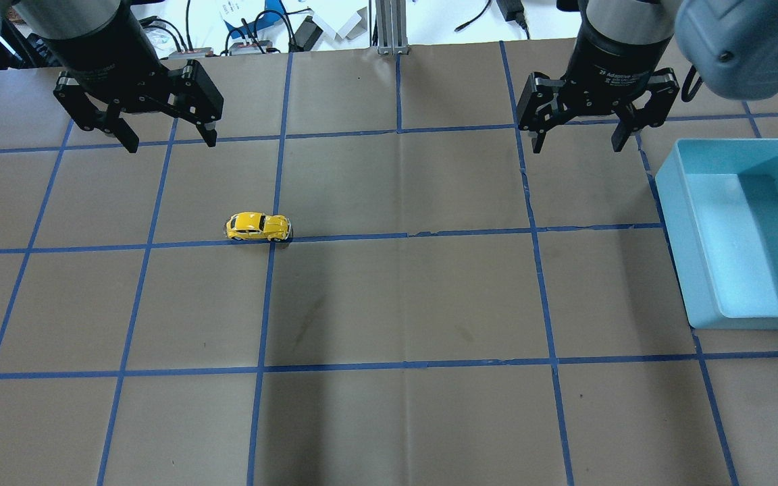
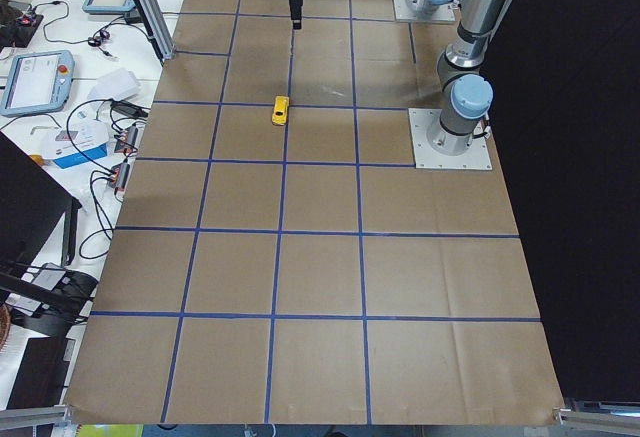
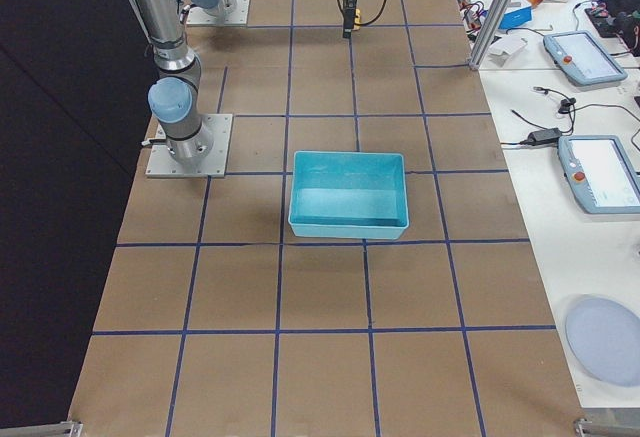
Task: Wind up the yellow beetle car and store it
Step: 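Move the left gripper toward the yellow toy beetle car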
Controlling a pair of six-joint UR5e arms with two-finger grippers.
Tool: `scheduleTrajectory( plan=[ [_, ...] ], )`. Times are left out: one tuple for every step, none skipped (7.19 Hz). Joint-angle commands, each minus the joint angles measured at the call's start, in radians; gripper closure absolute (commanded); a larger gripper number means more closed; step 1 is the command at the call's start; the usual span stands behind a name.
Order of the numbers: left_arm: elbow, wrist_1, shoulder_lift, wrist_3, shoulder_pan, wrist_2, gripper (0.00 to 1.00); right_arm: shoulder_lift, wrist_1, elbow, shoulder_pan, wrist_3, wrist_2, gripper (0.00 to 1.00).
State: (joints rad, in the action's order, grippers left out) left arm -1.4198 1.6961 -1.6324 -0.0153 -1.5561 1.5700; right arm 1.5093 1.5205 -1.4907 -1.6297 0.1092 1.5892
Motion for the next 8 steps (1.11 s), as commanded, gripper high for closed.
scheduleTrajectory(
  plan=[
    [0.001, -0.001, -0.003, 0.000, 0.001, -0.008, 0.00, 0.000, 0.000, 0.000, 0.001, 0.000, 0.000, 0.00],
    [-0.002, -0.001, -0.009, 0.000, 0.002, -0.010, 0.00, 0.000, 0.001, 0.000, -0.001, 0.000, 0.000, 0.00],
    [-0.030, -0.003, -0.029, 0.014, 0.001, -0.008, 0.00, 0.000, 0.001, 0.001, -0.001, 0.000, 0.000, 0.00],
    [-0.034, -0.018, -0.050, 0.023, 0.001, -0.010, 0.00, 0.000, 0.001, 0.001, -0.001, 0.000, 0.000, 0.00],
    [-0.045, -0.044, -0.072, 0.073, 0.002, -0.008, 0.00, 0.000, 0.001, 0.001, -0.001, 0.000, 0.000, 0.00],
    [-0.060, -0.087, -0.102, 0.162, 0.002, -0.008, 0.00, 0.000, 0.001, 0.001, -0.001, 0.000, 0.000, 0.00],
    [-0.079, -0.140, -0.139, 0.272, 0.002, -0.007, 0.00, 0.000, 0.000, 0.001, 0.001, -0.002, 0.000, 0.00],
    [-0.094, -0.183, -0.191, 0.293, 0.001, -0.008, 0.00, 0.000, 0.001, 0.001, 0.001, -0.002, 0.000, 0.00]
  ],
)
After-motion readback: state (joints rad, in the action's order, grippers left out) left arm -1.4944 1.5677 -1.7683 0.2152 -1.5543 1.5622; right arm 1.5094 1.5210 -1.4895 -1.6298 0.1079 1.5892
